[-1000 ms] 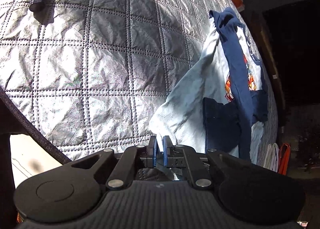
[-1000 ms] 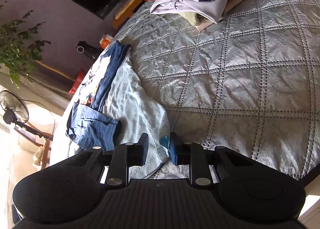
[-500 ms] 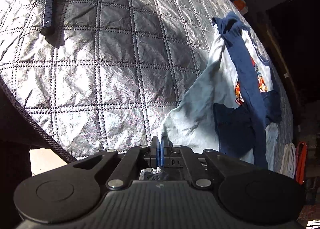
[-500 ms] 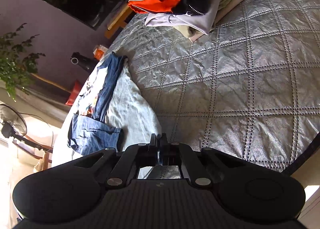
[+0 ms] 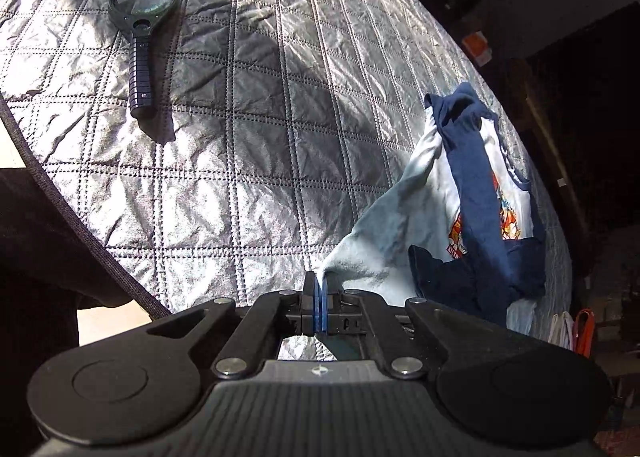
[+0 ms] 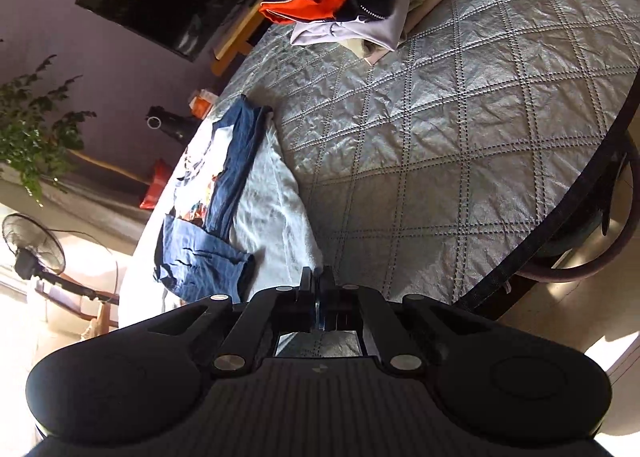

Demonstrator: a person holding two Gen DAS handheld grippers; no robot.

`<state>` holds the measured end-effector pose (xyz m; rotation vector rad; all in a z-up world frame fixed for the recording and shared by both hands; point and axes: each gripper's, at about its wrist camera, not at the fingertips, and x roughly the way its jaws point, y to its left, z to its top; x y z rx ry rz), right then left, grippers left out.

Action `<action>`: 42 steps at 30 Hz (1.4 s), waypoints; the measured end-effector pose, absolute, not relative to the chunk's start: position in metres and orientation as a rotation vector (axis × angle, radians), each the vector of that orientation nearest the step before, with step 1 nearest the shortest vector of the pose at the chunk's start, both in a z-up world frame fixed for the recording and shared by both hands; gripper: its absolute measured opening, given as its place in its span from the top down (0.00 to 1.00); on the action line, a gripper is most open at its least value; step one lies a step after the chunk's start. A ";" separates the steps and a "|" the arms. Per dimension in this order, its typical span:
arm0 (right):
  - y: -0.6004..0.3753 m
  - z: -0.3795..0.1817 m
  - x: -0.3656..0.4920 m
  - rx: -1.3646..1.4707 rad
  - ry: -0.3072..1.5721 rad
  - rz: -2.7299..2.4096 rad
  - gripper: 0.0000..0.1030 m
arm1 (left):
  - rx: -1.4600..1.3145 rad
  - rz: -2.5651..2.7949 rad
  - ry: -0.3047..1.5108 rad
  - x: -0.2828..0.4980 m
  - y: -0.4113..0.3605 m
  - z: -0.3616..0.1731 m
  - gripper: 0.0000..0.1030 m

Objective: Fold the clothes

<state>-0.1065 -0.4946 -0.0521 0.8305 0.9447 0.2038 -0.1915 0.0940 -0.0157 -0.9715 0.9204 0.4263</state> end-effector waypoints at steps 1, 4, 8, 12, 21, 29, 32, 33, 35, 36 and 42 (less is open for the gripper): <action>-0.494 -0.051 -0.111 0.826 0.951 0.204 0.99 | -0.975 0.426 0.917 -0.194 0.095 -0.014 0.99; -0.499 -0.049 -0.124 0.847 0.957 0.190 0.99 | -0.990 0.429 0.907 -0.201 0.098 -0.011 0.99; -0.504 -0.045 -0.133 0.868 0.954 0.177 0.99 | -1.055 0.431 0.900 -0.210 0.103 -0.013 0.99; -0.504 -0.032 -0.126 0.892 0.917 0.183 0.99 | -1.121 0.419 0.886 -0.211 0.107 -0.012 0.99; -0.487 -0.003 -0.058 0.914 0.832 0.221 0.99 | -1.230 0.388 0.836 -0.168 0.121 -0.005 0.99; -0.462 -0.018 0.040 0.869 0.845 0.177 0.99 | -1.223 0.369 0.823 -0.068 0.145 0.001 0.99; -0.454 -0.027 0.076 0.850 0.854 0.152 0.99 | -1.191 0.365 0.829 -0.022 0.150 0.001 0.99; -0.451 -0.029 0.088 0.844 0.857 0.144 0.99 | -1.180 0.364 0.830 -0.006 0.151 0.001 0.99; -0.445 -0.035 0.111 0.831 0.863 0.127 0.99 | -1.151 0.357 0.844 0.019 0.151 -0.002 0.99; -0.443 -0.038 0.123 0.825 0.866 0.119 0.99 | -1.140 0.360 0.857 0.032 0.150 -0.006 0.99; -0.425 -0.058 0.166 0.708 0.901 0.093 0.99 | -1.092 0.408 0.929 0.082 0.149 -0.039 0.98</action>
